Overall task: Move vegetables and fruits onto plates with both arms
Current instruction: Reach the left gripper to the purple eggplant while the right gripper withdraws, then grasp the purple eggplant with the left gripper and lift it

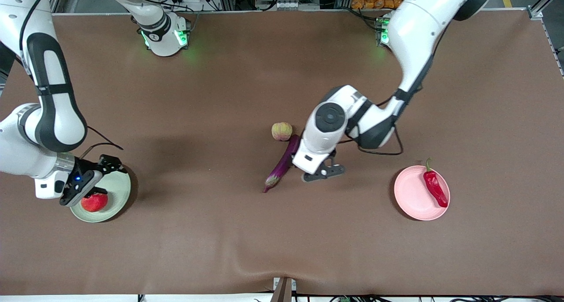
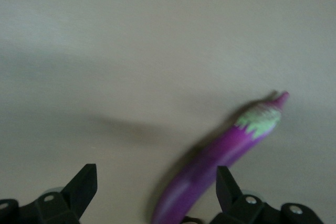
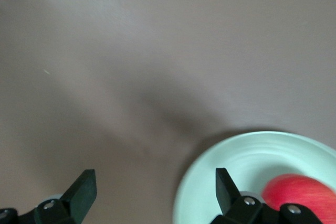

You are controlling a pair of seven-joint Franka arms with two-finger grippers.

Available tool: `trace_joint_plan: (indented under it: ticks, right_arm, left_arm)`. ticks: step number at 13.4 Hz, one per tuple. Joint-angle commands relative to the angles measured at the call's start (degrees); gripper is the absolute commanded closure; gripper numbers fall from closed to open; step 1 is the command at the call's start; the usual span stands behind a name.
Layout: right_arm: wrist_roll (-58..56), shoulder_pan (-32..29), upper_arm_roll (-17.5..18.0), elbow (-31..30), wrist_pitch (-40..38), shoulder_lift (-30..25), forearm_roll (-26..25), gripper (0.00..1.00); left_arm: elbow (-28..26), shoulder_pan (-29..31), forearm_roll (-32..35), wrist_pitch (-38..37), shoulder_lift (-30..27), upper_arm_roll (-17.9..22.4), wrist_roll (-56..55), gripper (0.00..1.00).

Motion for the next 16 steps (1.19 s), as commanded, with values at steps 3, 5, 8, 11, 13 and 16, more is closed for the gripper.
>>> trace_joint_plan:
  ticks: [3, 5, 8, 11, 13, 16]
  right_arm:
    - [16.7, 4.6, 0.0, -2.1, -5.1, -4.4, -0.4, 0.0]
    - [21.9, 7.1, 0.0, -4.2, -5.1, -6.3, 0.3, 0.0]
    - [25.4, 7.8, 0.1, -6.4, -5.0, -7.4, 1.2, 0.0]
    - [27.9, 8.9, 0.0, -10.9, -3.1, -9.4, 7.5, 0.0]
    - [28.7, 9.3, 0.0, -13.0, -1.5, -10.3, 8.5, 0.0]
    - [32.6, 10.7, 0.1, -13.7, -1.4, -11.0, 9.1, 0.0]
  left_arm:
    - [5.1, -10.1, -0.1, -0.4, 2.7, 6.7, -0.9, 0.0]
    - [4.7, -12.0, -0.2, -0.4, 3.1, 6.7, -2.3, 0.0]
    - [4.2, -12.1, 0.1, 1.1, 4.6, 6.8, -2.9, 0.0]
    - [4.2, -12.7, 0.1, 6.1, 6.0, 6.9, -3.4, 0.0]
    - [4.2, -12.6, 0.7, 6.5, 6.3, 7.0, -0.6, 0.0]
    - [4.3, -12.2, 0.7, 9.6, 8.1, 7.3, 7.3, 0.0]
